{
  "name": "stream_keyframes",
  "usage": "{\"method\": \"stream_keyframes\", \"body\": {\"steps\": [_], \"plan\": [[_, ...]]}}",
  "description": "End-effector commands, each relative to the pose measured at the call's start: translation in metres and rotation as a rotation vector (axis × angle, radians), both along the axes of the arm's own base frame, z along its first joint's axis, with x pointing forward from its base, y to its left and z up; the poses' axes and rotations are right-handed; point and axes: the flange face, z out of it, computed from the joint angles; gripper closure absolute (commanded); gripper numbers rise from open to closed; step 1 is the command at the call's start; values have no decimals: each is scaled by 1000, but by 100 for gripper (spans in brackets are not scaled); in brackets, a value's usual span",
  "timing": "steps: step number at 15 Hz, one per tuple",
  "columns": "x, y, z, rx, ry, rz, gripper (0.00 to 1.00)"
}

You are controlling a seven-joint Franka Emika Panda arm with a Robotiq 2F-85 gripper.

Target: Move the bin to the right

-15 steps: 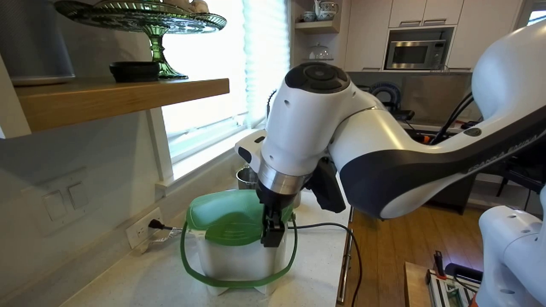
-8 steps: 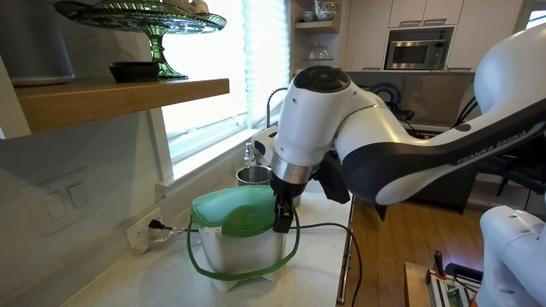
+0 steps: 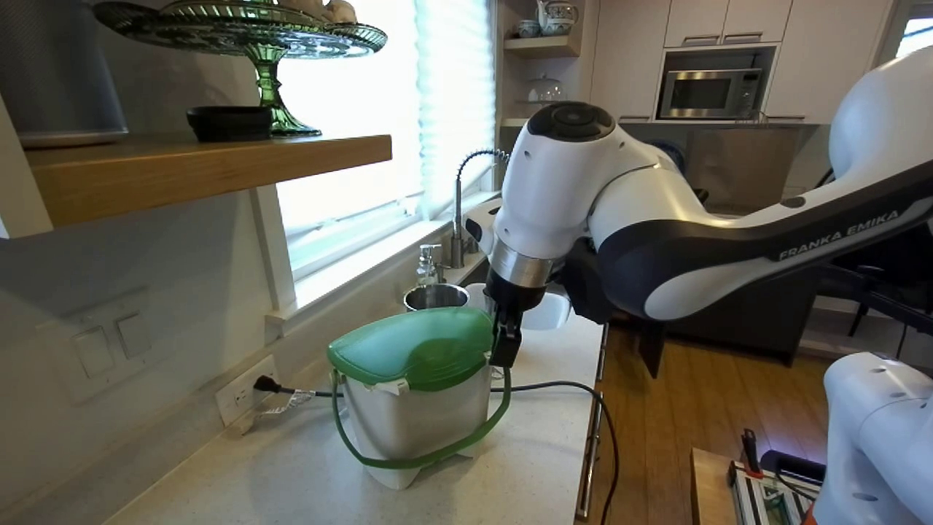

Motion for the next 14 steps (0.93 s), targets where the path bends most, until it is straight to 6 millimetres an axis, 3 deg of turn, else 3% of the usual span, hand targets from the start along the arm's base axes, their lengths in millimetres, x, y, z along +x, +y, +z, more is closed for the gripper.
{"method": "stream_keyframes", "body": {"steps": [1,8,14], "plan": [[-14,-22,-6,-2,19,-63,0],[-10,-58,-5,3,-21,-155,0],[-9,-59,-4,44,-15,-179,0]]}}
